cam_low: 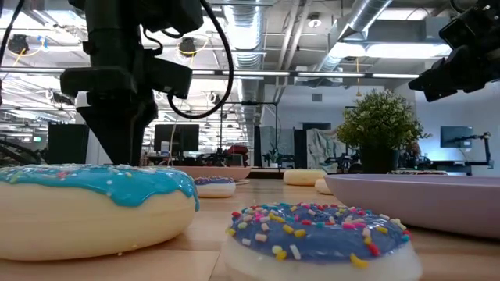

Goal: Pick & Place donuts
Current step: Put the top left large blue donut on the pink plate

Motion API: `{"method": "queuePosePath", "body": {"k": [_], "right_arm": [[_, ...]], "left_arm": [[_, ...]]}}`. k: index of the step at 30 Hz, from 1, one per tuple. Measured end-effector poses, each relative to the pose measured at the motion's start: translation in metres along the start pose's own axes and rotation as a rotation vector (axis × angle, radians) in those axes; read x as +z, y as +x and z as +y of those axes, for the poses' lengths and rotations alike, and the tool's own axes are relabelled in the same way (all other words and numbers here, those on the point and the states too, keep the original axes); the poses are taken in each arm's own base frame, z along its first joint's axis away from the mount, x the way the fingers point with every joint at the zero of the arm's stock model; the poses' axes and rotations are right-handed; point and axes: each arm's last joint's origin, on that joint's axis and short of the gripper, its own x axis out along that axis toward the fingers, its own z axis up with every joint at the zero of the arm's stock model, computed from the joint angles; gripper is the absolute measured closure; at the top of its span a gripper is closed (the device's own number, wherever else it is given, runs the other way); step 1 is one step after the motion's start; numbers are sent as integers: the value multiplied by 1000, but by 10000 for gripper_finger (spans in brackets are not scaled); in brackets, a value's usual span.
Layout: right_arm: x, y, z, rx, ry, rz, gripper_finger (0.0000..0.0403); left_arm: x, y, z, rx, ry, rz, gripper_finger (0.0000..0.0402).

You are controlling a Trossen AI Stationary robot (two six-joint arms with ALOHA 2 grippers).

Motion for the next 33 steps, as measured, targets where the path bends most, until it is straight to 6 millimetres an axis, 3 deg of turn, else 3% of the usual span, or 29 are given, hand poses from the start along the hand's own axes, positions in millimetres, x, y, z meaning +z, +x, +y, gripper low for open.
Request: {"method": "queuePosePath", "body": {"k": [3,10,14,26,33], "right_arm": [[0,0,0,0,0,0,403],[-1,0,0,0,0,9,403],[-1,0,0,0,0,8,403],[-1,0,0,0,0,10,403],[-1,0,0,0,0,10,403]], "left_arm": [[0,0,0,-2,14,-1,170],[-1,27,-6,7,46,73,170],[-1,32,-7,-2,49,94,174],[15,18,-13,-20,110,80,262],[20,10,-13,-10,109,98,280]]}}
